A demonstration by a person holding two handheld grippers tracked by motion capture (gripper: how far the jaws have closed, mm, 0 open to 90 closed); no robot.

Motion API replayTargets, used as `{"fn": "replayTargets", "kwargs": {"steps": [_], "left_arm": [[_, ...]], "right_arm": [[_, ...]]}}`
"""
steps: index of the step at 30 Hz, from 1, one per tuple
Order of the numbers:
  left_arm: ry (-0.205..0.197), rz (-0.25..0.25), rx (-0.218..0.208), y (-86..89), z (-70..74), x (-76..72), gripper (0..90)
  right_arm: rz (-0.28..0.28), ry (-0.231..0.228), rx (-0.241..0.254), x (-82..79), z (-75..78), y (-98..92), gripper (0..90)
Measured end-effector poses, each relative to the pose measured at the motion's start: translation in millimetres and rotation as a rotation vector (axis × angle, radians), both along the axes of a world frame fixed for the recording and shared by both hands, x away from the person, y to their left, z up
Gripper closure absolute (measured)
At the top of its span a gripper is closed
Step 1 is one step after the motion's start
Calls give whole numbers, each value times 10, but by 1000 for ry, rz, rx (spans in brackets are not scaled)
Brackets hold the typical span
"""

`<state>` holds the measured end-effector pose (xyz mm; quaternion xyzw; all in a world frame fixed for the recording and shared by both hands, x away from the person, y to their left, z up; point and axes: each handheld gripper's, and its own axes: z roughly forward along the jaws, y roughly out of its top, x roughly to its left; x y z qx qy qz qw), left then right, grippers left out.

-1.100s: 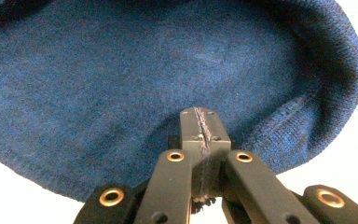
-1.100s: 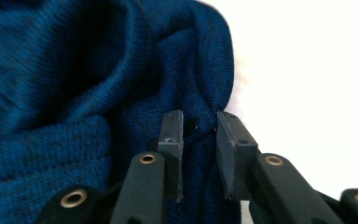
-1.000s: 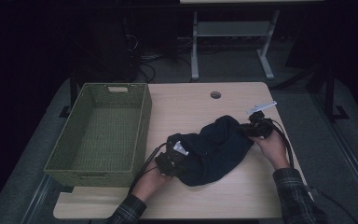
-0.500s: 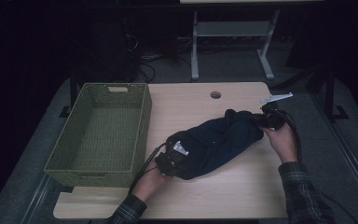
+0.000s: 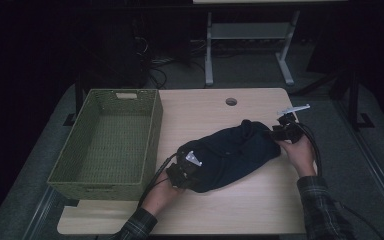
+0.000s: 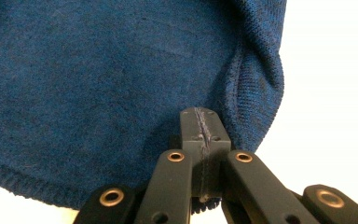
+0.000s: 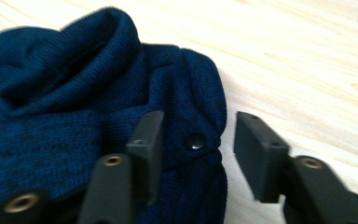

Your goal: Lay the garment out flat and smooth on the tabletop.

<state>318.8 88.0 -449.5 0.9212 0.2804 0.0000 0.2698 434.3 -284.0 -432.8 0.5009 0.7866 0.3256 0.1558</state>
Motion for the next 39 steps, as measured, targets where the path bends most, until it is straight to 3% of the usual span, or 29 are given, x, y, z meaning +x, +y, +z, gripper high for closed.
{"fn": "replayTargets", "kwargs": {"steps": [3, 6, 8, 13, 15, 17, 21, 26, 30, 34, 39], "left_arm": [[-5, -1, 1, -2, -1, -4, 900], [-5, 1, 1, -3, -1, -5, 900], [-7, 1, 3, -7, -1, -5, 900], [-2, -11, 5, 4, 1, 10, 900], [-2, -11, 6, 4, 1, 9, 900], [-3, -9, 6, 1, 1, 7, 900], [-2, -19, 12, 8, 4, 19, 900], [5, -16, 7, 10, 1, 22, 900], [4, -17, 10, 5, 3, 19, 900], [7, -5, -1, -9, 0, 17, 900], [4, -7, 2, -12, 2, 13, 900]], "right_arm": [[10, -3, 49, -72, 90, -25, 523], [16, -7, 49, -120, 128, -13, 543], [31, -19, 54, -215, 169, 8, 622], [64, -10, 58, -349, 193, 29, 703], [75, -32, 63, -438, 205, 44, 746], [98, -10, 83, -501, 206, 65, 783], [144, -12, 104, -673, 199, 141, 897], [188, -29, 136, -905, 168, 247, 900], [215, -20, 150, -977, 148, 313, 899], [271, -37, 162, -1128, 163, 492, 900], [332, -21, 171, -1242, 119, 702, 900]]}}
